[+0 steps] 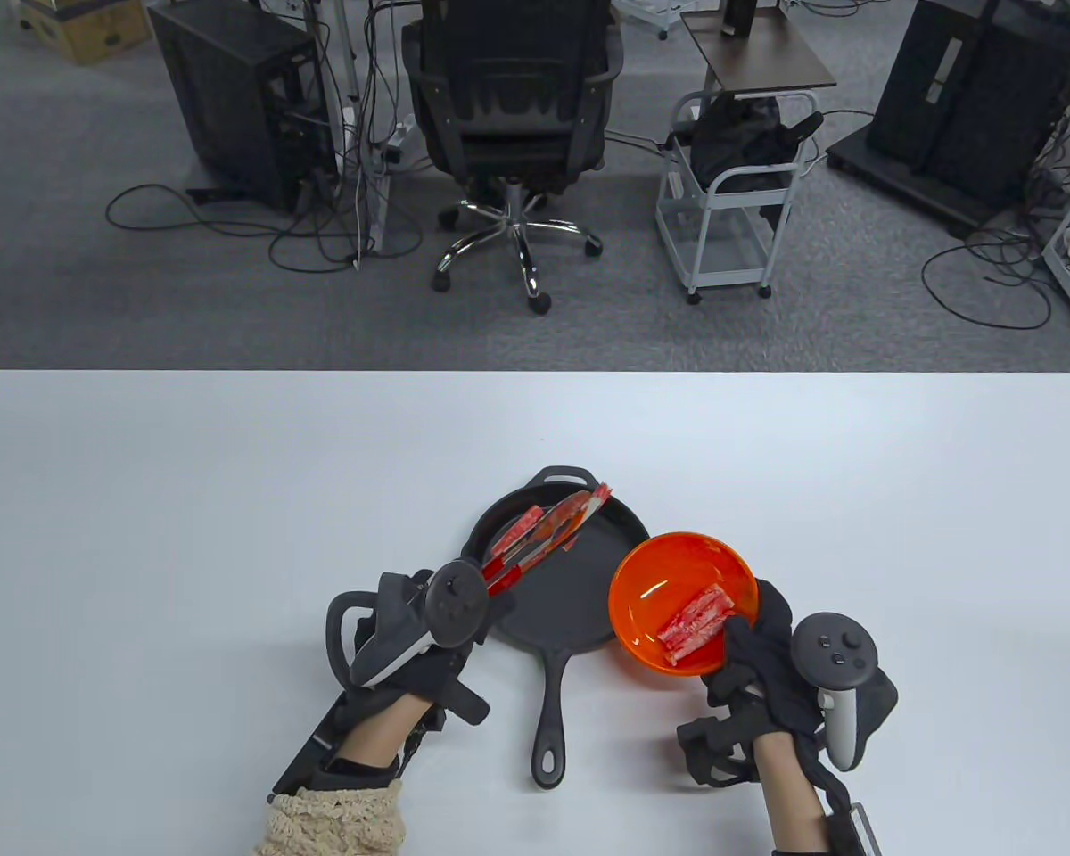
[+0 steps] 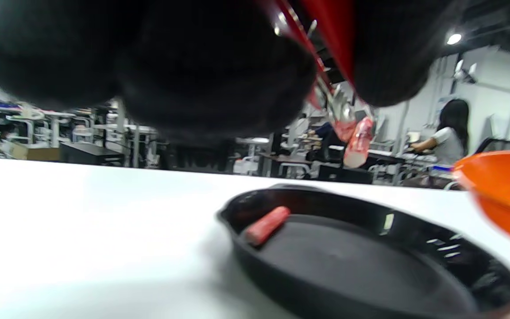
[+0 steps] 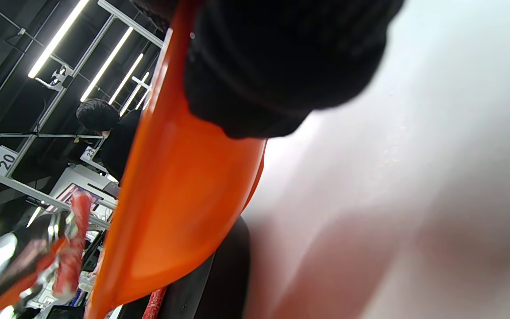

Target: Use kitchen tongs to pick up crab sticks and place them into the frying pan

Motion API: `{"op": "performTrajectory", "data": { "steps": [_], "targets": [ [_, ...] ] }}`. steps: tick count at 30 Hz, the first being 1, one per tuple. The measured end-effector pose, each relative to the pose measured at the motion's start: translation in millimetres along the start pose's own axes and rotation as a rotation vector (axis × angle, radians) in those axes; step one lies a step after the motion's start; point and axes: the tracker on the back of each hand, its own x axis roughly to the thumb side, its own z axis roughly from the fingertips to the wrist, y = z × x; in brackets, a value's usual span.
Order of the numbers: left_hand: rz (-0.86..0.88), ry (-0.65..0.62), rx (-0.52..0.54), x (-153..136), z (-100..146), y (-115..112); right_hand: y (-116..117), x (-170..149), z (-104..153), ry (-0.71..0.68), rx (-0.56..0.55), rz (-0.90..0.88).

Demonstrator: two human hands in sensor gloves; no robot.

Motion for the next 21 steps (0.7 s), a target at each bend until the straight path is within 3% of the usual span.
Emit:
{"op": "performTrajectory", "data": {
  "steps": [10,21],
  "targets": [
    [-0.172,0.088,-0.074,-6,-13,-41,0,0,1,0.0,0.004,0.0],
    [-0.259,0.104,-0.071,1,-13,-50,1,0,1,-0.004,0.008,0.0]
  ]
}}
